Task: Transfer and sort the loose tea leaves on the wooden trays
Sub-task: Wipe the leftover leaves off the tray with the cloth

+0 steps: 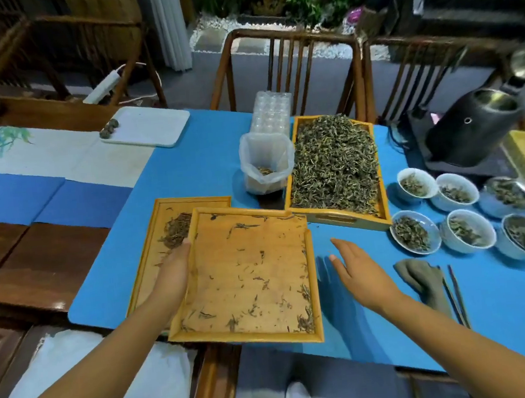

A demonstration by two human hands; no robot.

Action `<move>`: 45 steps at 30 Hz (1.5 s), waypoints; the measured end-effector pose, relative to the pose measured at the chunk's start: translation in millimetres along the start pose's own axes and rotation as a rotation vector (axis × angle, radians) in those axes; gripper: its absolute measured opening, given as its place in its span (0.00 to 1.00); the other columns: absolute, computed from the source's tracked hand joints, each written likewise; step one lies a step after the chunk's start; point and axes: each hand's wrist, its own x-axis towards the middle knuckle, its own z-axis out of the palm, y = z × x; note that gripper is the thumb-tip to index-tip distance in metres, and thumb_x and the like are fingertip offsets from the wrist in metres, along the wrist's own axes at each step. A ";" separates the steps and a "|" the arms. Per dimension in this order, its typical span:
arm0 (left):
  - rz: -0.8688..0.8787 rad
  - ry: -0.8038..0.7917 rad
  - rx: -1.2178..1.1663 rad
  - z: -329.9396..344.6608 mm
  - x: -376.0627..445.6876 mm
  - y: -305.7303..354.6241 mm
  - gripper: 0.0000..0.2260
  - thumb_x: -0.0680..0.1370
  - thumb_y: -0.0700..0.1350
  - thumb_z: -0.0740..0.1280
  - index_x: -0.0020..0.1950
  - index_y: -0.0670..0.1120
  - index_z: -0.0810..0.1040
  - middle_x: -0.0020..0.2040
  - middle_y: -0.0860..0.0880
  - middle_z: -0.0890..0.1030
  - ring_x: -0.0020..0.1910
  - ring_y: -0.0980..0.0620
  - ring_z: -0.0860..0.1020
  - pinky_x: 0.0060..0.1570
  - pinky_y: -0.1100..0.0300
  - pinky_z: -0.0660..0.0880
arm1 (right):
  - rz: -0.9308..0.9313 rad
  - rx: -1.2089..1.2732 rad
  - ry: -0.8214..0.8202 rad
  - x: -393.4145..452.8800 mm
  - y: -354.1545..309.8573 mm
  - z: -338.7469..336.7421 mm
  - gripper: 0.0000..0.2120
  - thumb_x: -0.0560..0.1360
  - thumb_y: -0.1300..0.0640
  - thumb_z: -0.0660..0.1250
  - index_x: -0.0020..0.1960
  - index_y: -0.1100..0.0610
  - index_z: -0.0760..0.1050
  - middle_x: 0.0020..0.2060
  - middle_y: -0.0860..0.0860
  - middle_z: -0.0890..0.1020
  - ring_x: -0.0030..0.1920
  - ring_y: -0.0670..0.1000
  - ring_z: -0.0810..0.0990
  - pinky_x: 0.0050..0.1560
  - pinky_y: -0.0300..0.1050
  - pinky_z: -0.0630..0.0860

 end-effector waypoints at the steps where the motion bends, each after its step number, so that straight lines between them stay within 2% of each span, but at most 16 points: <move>1: 0.001 -0.004 0.019 9.3 0.8 3.0 0.18 0.81 0.58 0.51 0.57 0.55 0.78 0.44 0.59 0.80 0.43 0.59 0.75 0.45 0.62 0.68 | 0.022 -0.002 0.013 -3.4 9.3 -3.0 0.24 0.81 0.47 0.50 0.75 0.54 0.55 0.74 0.51 0.62 0.73 0.52 0.60 0.71 0.47 0.59; 3: -0.001 -0.012 0.035 26.5 0.7 8.6 0.16 0.81 0.58 0.51 0.49 0.58 0.78 0.34 0.64 0.80 0.35 0.65 0.74 0.35 0.67 0.68 | 0.063 -0.040 0.048 -10.2 29.3 -8.6 0.24 0.81 0.49 0.52 0.74 0.56 0.56 0.73 0.53 0.62 0.73 0.53 0.61 0.71 0.47 0.60; 6: -0.002 -0.116 0.038 49.7 3.6 9.8 0.20 0.80 0.59 0.51 0.55 0.54 0.79 0.42 0.56 0.84 0.37 0.58 0.81 0.30 0.65 0.73 | 0.139 -0.151 0.091 -19.1 61.1 -16.5 0.26 0.80 0.53 0.57 0.75 0.58 0.55 0.74 0.56 0.60 0.72 0.56 0.62 0.69 0.47 0.62; 9: -0.006 -0.157 0.043 69.8 8.9 9.6 0.21 0.81 0.58 0.50 0.64 0.52 0.76 0.53 0.52 0.82 0.43 0.55 0.80 0.35 0.61 0.73 | 0.267 -0.188 0.118 -27.9 89.7 -23.4 0.27 0.77 0.58 0.61 0.74 0.60 0.56 0.72 0.60 0.60 0.69 0.60 0.64 0.65 0.49 0.65; 13: -0.016 -0.211 0.046 92.4 12.8 11.3 0.20 0.80 0.58 0.51 0.54 0.52 0.81 0.50 0.47 0.84 0.48 0.47 0.82 0.49 0.50 0.78 | 0.370 -0.193 0.104 -37.3 118.8 -25.9 0.24 0.75 0.61 0.63 0.69 0.60 0.62 0.64 0.61 0.66 0.62 0.61 0.67 0.58 0.52 0.69; 15: -0.011 -0.219 0.029 99.2 16.4 10.0 0.20 0.80 0.58 0.52 0.50 0.54 0.82 0.48 0.49 0.85 0.48 0.47 0.82 0.51 0.49 0.77 | 0.402 -0.168 0.105 -40.0 127.6 -24.0 0.22 0.74 0.61 0.64 0.66 0.59 0.64 0.61 0.62 0.68 0.60 0.61 0.68 0.56 0.53 0.71; 19: 0.008 -0.224 0.059 104.6 19.8 7.6 0.20 0.81 0.59 0.51 0.46 0.57 0.82 0.39 0.58 0.86 0.39 0.58 0.83 0.36 0.60 0.75 | 0.450 -0.142 0.078 -43.5 136.9 -16.9 0.27 0.75 0.59 0.62 0.72 0.56 0.58 0.64 0.63 0.68 0.61 0.62 0.70 0.57 0.54 0.72; 22: 0.010 -0.228 0.043 103.8 20.8 7.4 0.19 0.81 0.59 0.51 0.48 0.59 0.81 0.40 0.59 0.85 0.39 0.59 0.83 0.35 0.62 0.75 | 0.463 -0.172 0.059 -42.0 137.9 -12.8 0.28 0.76 0.60 0.60 0.74 0.55 0.55 0.64 0.64 0.67 0.59 0.63 0.70 0.58 0.55 0.71; 26: 0.007 -0.221 0.013 96.5 18.3 12.2 0.22 0.81 0.58 0.51 0.33 0.74 0.77 0.34 0.66 0.83 0.36 0.62 0.82 0.38 0.60 0.73 | 0.459 -0.162 0.065 -34.2 135.7 -12.0 0.30 0.73 0.68 0.58 0.73 0.54 0.57 0.62 0.65 0.68 0.58 0.64 0.70 0.56 0.52 0.71; 28: 0.009 -0.234 0.006 89.8 18.8 10.8 0.22 0.81 0.58 0.51 0.34 0.75 0.77 0.37 0.65 0.83 0.40 0.60 0.83 0.40 0.57 0.75 | 0.470 -0.108 0.073 -28.2 133.3 -14.5 0.29 0.73 0.69 0.57 0.72 0.53 0.60 0.61 0.64 0.68 0.58 0.64 0.69 0.55 0.51 0.70; 32: -0.010 -0.196 -0.002 71.3 22.9 3.7 0.19 0.80 0.60 0.52 0.48 0.61 0.83 0.43 0.56 0.86 0.45 0.53 0.83 0.42 0.56 0.77 | 0.420 -0.023 0.100 -12.5 119.9 -18.7 0.27 0.73 0.69 0.57 0.71 0.54 0.64 0.54 0.64 0.73 0.53 0.63 0.73 0.47 0.49 0.70; 35: -0.025 -0.160 0.004 55.6 21.0 2.1 0.21 0.80 0.60 0.51 0.55 0.53 0.81 0.47 0.51 0.85 0.46 0.50 0.83 0.44 0.54 0.77 | 0.343 0.077 0.135 0.1 97.9 -19.7 0.27 0.73 0.69 0.58 0.70 0.54 0.65 0.58 0.63 0.75 0.54 0.63 0.75 0.48 0.49 0.72; 37: -0.028 -0.132 0.004 42.7 19.2 0.8 0.22 0.80 0.60 0.51 0.55 0.53 0.81 0.48 0.50 0.85 0.48 0.49 0.82 0.46 0.54 0.76 | 0.265 0.114 0.151 9.6 77.5 -19.2 0.27 0.73 0.68 0.59 0.70 0.53 0.65 0.60 0.61 0.76 0.56 0.62 0.75 0.50 0.50 0.73; 40: -0.026 -0.084 -0.008 20.0 16.4 -2.0 0.21 0.80 0.59 0.51 0.50 0.54 0.82 0.44 0.53 0.85 0.46 0.50 0.82 0.42 0.57 0.75 | 0.159 0.126 0.177 26.5 40.1 -16.5 0.26 0.74 0.67 0.60 0.70 0.52 0.66 0.58 0.60 0.78 0.52 0.60 0.76 0.43 0.44 0.68; 43: -0.024 -0.014 -0.006 -4.4 9.5 -5.3 0.20 0.80 0.60 0.50 0.41 0.60 0.80 0.34 0.62 0.83 0.41 0.58 0.80 0.36 0.62 0.71 | 0.075 0.189 0.192 41.1 -1.9 -12.5 0.26 0.74 0.67 0.59 0.70 0.51 0.66 0.58 0.60 0.77 0.45 0.57 0.76 0.40 0.43 0.66; 45: -0.006 0.006 0.012 -20.0 5.6 -7.3 0.20 0.80 0.60 0.49 0.40 0.62 0.79 0.35 0.63 0.83 0.40 0.62 0.78 0.35 0.64 0.70 | 0.020 0.207 0.189 48.3 -30.4 -9.5 0.26 0.75 0.66 0.59 0.70 0.50 0.65 0.60 0.59 0.76 0.44 0.58 0.76 0.39 0.44 0.67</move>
